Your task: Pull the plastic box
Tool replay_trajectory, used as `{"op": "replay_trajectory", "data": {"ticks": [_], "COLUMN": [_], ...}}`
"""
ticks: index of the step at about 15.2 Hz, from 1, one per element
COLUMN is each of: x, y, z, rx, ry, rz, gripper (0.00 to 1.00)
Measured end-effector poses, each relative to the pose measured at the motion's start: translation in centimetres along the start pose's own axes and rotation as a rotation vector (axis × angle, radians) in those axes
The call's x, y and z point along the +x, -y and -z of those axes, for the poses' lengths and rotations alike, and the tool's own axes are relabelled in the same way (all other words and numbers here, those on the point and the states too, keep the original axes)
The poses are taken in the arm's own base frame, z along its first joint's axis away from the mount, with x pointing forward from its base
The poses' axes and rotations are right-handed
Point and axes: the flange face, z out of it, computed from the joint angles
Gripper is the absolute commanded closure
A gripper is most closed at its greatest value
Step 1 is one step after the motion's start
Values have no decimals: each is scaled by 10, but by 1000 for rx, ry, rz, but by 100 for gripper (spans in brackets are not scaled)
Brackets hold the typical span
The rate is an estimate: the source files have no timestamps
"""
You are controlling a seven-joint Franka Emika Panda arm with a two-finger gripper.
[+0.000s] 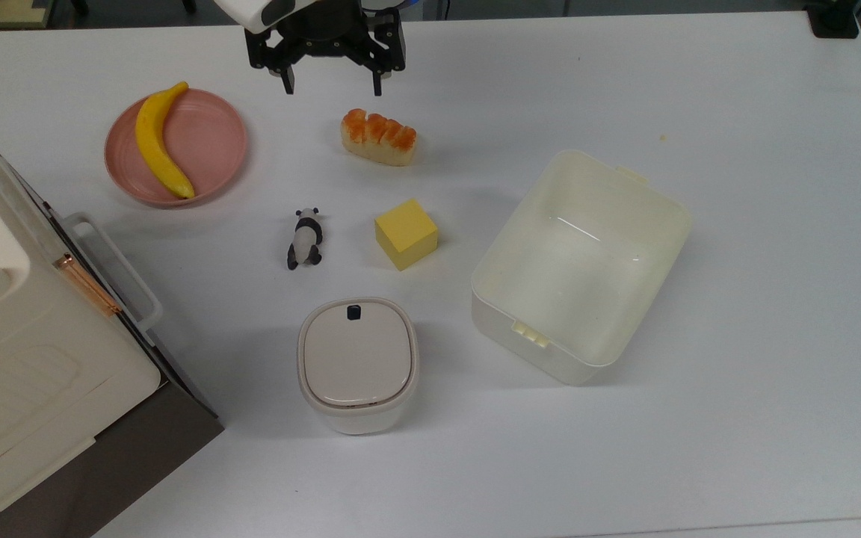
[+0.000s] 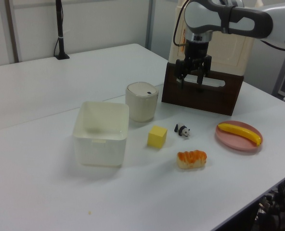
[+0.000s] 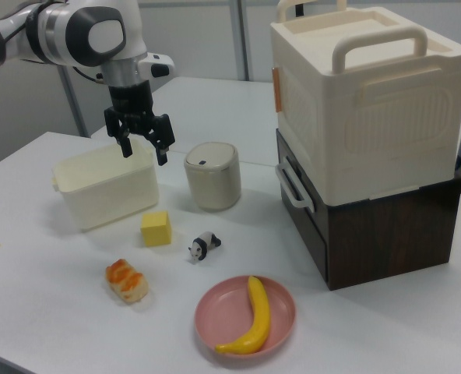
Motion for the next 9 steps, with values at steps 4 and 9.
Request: {"op": "replay_trajectory", "data": {"ticks": [4, 9], "x": [0, 0], "y": [0, 0], "z": [0, -1], "rx": [0, 0], "ry": [1, 2], "rz": [-18, -18], "gripper": [0, 0]}}
